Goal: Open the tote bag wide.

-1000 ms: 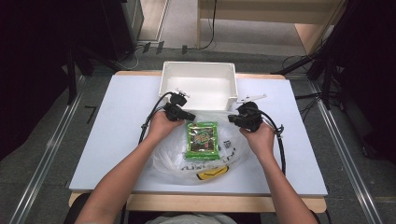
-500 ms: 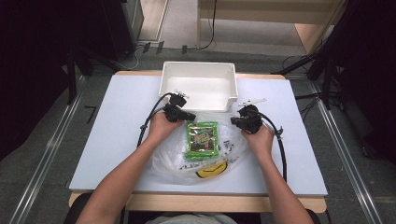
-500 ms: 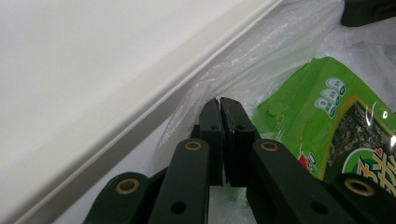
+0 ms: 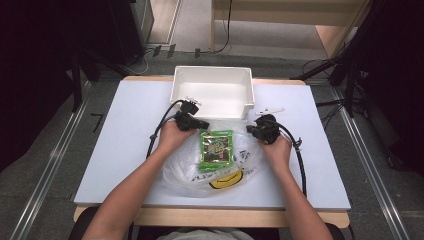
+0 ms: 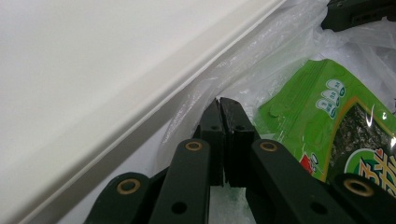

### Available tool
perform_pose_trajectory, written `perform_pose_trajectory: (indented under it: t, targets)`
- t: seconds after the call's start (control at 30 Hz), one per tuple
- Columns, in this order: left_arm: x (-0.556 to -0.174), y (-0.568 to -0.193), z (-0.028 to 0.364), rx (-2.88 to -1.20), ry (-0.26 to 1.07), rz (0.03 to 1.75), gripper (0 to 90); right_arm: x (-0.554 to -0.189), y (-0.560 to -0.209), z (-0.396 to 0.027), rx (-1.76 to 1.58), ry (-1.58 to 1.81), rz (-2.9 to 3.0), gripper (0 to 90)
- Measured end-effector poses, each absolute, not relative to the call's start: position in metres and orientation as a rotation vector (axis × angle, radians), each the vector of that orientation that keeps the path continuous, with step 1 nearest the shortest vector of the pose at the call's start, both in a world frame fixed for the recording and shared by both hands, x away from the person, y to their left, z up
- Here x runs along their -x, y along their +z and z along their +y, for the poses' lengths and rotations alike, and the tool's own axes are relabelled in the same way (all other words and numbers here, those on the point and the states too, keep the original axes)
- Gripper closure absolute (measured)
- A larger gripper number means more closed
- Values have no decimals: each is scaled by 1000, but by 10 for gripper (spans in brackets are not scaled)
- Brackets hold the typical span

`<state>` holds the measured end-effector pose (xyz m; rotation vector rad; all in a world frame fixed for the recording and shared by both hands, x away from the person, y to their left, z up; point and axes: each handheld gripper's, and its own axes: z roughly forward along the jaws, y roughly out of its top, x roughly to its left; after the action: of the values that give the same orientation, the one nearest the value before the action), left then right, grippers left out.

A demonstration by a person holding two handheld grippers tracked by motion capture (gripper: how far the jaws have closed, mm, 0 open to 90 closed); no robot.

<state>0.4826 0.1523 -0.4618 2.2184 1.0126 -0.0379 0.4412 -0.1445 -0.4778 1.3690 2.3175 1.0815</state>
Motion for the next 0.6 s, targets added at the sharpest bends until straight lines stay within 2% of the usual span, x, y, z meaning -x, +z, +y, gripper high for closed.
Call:
perform_pose_trajectory:
  t: [0.27,0.6]
  targets:
    - [-481,-447,155,-2195,-43,1014,848,-441,-466,-143,-1397,1101,2326,811]
    - [-476,-432,157,-2169,-60,989,659,-432,-439,-149,-1375,1155,2323,671]
